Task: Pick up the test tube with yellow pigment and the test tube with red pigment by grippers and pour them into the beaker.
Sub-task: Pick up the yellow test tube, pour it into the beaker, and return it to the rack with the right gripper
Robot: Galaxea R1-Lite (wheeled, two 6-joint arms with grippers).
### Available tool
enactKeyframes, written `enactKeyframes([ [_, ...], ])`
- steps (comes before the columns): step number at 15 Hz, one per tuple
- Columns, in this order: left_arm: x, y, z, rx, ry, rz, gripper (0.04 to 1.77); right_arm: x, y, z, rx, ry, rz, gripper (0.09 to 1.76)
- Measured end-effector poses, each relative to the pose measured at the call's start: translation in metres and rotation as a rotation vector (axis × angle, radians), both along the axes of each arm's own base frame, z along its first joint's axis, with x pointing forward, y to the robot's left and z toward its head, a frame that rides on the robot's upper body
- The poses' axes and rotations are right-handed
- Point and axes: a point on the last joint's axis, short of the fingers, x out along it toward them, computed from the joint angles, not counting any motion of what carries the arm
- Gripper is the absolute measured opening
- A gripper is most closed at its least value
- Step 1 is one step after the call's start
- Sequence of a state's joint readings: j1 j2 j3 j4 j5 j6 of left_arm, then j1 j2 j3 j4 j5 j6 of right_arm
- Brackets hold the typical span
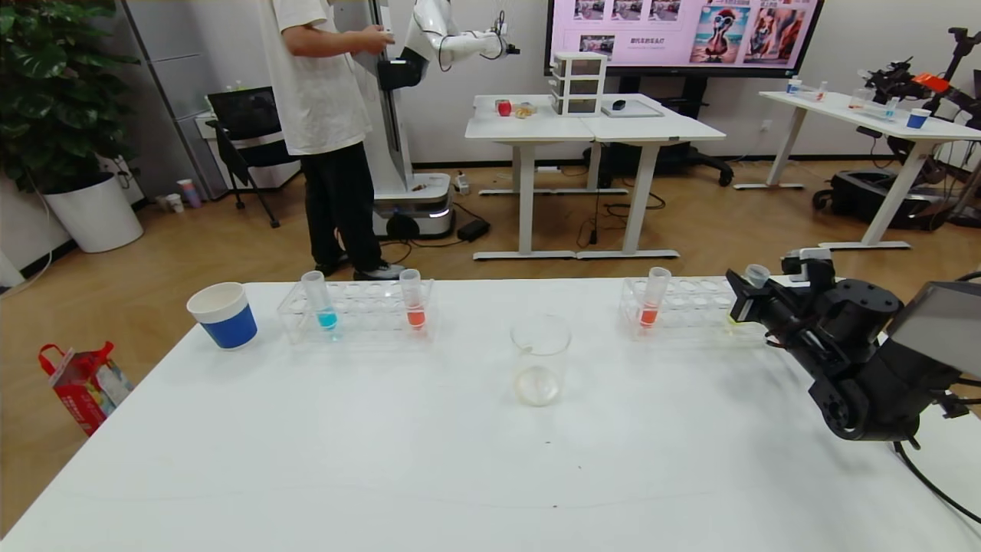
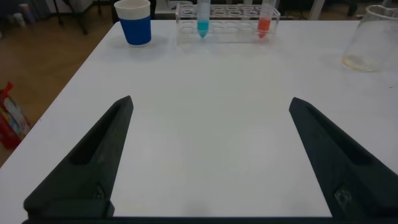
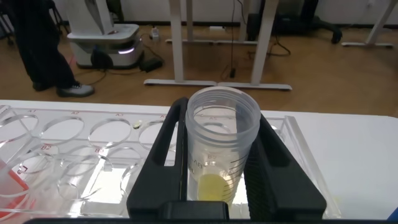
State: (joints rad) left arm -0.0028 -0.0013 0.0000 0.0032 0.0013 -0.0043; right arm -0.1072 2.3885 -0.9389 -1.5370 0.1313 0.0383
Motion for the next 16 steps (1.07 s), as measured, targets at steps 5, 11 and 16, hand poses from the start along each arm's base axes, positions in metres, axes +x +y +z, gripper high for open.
enactKeyframes([
  [5,0.000,0.000,0.000,0.000,0.000,0.001,1.75,-0.001,0.001,0.014,-0.028,-0.029,-0.001,0.51],
  [11,0.000,0.000,0.000,0.000,0.000,0.001,1.75,-0.004,0.004,0.061,-0.054,-0.076,0.001,0.51],
  [16,0.000,0.000,0.000,0.000,0.000,0.001,1.75,-0.007,0.012,0.075,-0.063,-0.115,0.034,0.51],
])
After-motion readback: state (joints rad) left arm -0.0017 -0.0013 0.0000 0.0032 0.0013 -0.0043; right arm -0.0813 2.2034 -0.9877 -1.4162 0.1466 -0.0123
